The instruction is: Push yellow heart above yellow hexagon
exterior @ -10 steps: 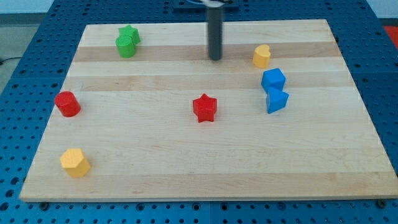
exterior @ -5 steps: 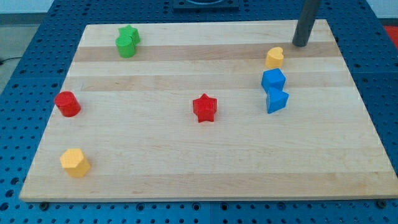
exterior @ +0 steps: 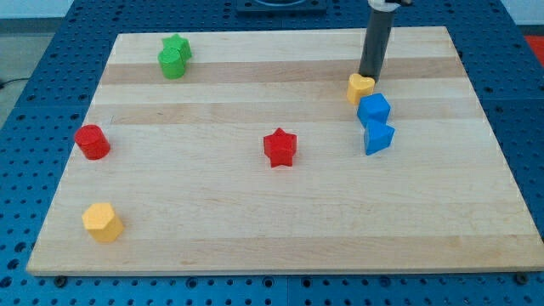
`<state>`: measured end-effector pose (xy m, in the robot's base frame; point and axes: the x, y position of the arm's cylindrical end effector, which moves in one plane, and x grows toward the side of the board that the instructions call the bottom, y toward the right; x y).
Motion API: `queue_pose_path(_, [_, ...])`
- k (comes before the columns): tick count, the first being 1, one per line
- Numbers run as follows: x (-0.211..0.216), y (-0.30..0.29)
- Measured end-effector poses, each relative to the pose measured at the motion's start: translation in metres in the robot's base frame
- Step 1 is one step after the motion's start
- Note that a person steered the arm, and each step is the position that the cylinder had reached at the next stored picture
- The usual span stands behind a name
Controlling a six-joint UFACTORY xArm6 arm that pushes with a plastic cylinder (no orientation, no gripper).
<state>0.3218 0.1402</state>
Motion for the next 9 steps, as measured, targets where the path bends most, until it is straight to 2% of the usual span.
queue_pose_path(1, [0.017,-0.01])
queue_pose_path(2, [0.038,-0.052])
queue_pose_path(3, [0.041,-0.108])
queue_pose_path(4, [0.041,-0.12])
queue_pose_path(5, [0.047,-0.12])
queue_pose_path(7, [0.03,-0.078])
queue_pose_path(8, [0.038,-0.027])
queue_pose_path(9, [0.063,-0.053])
